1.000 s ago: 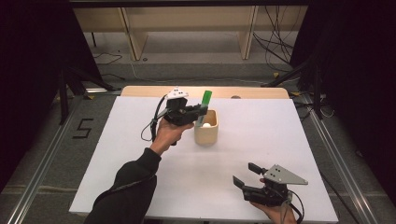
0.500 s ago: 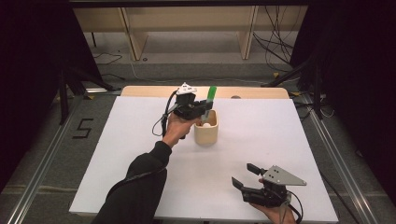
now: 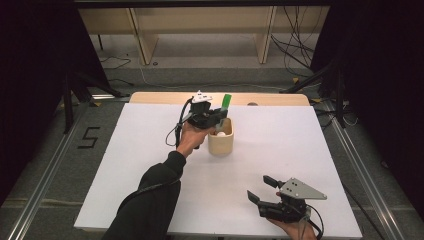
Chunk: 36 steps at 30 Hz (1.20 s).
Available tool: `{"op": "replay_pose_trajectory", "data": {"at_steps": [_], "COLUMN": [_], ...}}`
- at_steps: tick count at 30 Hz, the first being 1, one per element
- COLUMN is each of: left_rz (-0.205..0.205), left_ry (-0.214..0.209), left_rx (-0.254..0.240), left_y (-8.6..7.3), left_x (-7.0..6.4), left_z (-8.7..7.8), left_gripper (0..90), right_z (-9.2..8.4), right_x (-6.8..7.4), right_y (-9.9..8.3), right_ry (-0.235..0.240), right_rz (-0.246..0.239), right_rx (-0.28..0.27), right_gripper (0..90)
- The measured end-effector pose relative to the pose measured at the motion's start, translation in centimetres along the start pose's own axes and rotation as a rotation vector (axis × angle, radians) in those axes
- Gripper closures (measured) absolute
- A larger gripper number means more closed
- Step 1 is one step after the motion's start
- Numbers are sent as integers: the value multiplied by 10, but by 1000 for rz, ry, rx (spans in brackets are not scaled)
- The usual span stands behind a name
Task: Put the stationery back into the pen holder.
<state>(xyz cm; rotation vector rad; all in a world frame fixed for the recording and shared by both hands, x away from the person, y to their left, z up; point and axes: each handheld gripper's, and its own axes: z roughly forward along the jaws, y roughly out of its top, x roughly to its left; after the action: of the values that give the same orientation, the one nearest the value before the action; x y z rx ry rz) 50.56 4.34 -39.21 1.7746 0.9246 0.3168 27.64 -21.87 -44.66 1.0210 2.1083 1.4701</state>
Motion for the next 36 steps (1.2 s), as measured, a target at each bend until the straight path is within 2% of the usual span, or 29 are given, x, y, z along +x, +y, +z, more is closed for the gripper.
{"op": "replay_pose_trajectory", "data": {"at_steps": [9,13,16,17,19,21,22,25,27,31,36], "left_rz": [33,32,22,26,33,53,49,72,71,82,56], "left_ry": [27,38,19,16,8,16,5,-1,15,2,-13], "left_rx": [15,28,43,55,64,54,54,45,50,30,15], "left_y": [-2,-4,-5,-5,-4,-2,0,6,10,15,16], "left_x": [-1,0,0,-1,-3,-7,-8,-14,-17,-20,-20], "left_z": [5,6,7,7,6,2,0,-7,-12,-25,-38], "left_gripper": [762,760,755,741,645,572,539,486,433,429,391], "right_z": [1,0,0,1,1,0,0,0,0,0,0], "right_x": [0,0,0,0,0,0,0,-1,0,0,0], "right_y": [0,0,0,0,0,0,0,0,0,0,0], "right_ry": [5,9,12,13,15,12,9,8,6,6,5], "right_rz": [-1,-5,-13,-14,-15,-21,-23,-21,-22,-22,-23], "right_rx": [3,-2,7,9,7,7,7,7,7,8,10], "right_gripper": [274,275,278,278,278,278,278,278,278,278,278]}}
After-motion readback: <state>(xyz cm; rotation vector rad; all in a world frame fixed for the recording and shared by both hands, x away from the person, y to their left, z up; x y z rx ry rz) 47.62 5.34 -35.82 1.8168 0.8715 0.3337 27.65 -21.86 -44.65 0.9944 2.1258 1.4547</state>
